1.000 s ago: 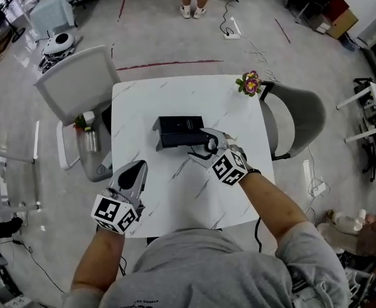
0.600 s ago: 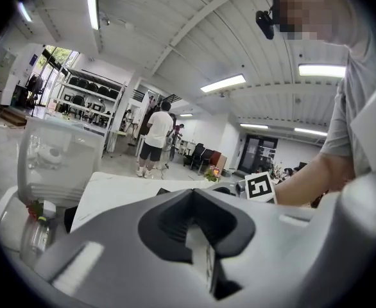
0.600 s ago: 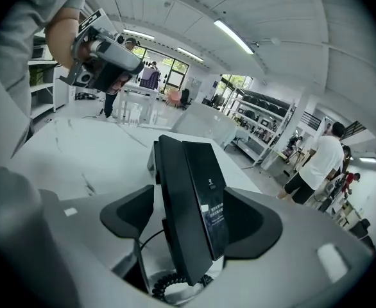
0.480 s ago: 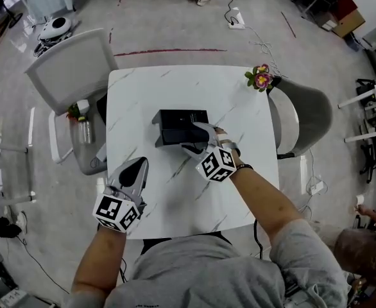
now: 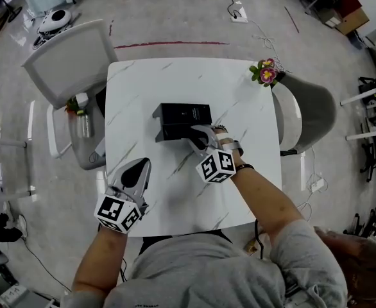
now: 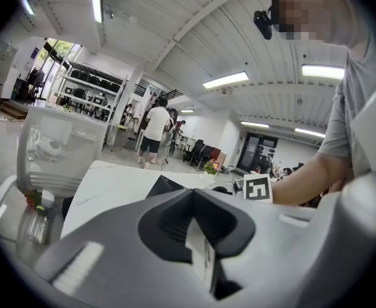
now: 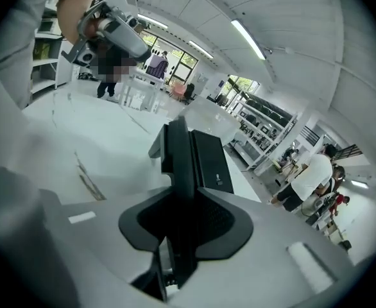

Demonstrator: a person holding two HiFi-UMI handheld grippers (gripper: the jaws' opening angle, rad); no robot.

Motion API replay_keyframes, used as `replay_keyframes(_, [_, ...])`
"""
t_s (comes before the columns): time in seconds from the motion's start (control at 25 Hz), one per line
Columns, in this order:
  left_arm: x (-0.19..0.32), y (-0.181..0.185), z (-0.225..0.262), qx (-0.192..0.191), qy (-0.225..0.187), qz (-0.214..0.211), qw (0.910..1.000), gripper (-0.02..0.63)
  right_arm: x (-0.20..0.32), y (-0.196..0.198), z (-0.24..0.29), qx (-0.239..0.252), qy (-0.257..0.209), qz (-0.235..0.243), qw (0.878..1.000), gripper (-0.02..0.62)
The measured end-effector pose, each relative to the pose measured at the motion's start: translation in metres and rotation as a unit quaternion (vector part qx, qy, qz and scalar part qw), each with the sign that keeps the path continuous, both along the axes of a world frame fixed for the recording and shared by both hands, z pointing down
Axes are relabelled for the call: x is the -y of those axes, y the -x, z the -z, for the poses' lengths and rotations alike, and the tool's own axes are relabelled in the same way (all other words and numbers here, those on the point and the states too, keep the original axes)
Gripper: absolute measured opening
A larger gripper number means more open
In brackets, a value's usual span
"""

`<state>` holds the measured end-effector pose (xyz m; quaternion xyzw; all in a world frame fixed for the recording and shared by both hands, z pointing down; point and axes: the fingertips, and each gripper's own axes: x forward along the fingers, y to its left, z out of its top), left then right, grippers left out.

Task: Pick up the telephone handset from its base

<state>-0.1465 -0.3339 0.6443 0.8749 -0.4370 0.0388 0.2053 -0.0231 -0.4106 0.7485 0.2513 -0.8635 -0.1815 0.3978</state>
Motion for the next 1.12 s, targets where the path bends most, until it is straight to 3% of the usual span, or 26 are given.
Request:
replay_keyframes(0.16, [-0.003,-0.002,0.004,0.003,-0.001,-0.004,1.0,0.051,-0.002,-0.005,0.009,0.011,0.019,0.001,1.0,0.077])
replay_keyframes(0.68, [0.005,0.001,0.056,0.001,-0.036,0.002,0.9993,0.051,-0.005,-0.033,0.096,0.142,0.057,-0.057,0.987,0.076])
replay_keyframes(0.88, [0.01,0.003,0.092,-0.003,-0.062,0.005,0.9981,0.051,-0.003,-0.048,0.158,0.209,0.051,-0.083,0.973,0.077])
replay_keyframes(1.12, [0.014,0.009,0.145,0.0,-0.099,0.012,0.995,0.051,-0.004,-0.073,0.221,0.297,0.061,-0.12,0.945,0.077])
